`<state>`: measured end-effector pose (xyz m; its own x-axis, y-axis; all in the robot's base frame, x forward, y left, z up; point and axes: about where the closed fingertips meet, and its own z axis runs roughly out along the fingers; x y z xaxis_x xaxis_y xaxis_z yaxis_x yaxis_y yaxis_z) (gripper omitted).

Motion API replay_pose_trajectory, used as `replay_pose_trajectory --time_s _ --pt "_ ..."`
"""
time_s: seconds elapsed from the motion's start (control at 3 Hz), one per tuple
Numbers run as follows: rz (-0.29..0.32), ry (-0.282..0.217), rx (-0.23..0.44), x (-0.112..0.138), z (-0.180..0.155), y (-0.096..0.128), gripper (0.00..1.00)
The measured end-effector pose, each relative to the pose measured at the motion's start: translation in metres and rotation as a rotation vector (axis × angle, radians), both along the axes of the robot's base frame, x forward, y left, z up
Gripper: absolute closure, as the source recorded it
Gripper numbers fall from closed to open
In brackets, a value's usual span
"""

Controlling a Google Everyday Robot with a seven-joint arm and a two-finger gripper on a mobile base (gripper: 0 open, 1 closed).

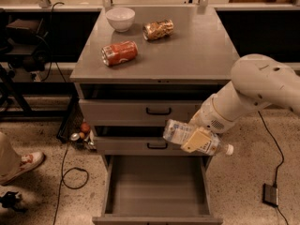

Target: Place blue plastic bottle into bottom drawer

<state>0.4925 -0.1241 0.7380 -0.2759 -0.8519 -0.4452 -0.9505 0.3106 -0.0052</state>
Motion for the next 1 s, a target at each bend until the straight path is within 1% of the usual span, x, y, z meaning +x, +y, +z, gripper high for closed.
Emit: replay_pose_trajectory --time_s 0.33,0.67,1.0 --pt "-0.017 0.014 -0.003 -0.003 -0.01 0.001 1.0" --pt "-0.005 0.095 0.022 -0.015 -0.063 0.006 1.0" --pt "0.01 0.161 0.054 -0.024 -0.108 0.013 1.0"
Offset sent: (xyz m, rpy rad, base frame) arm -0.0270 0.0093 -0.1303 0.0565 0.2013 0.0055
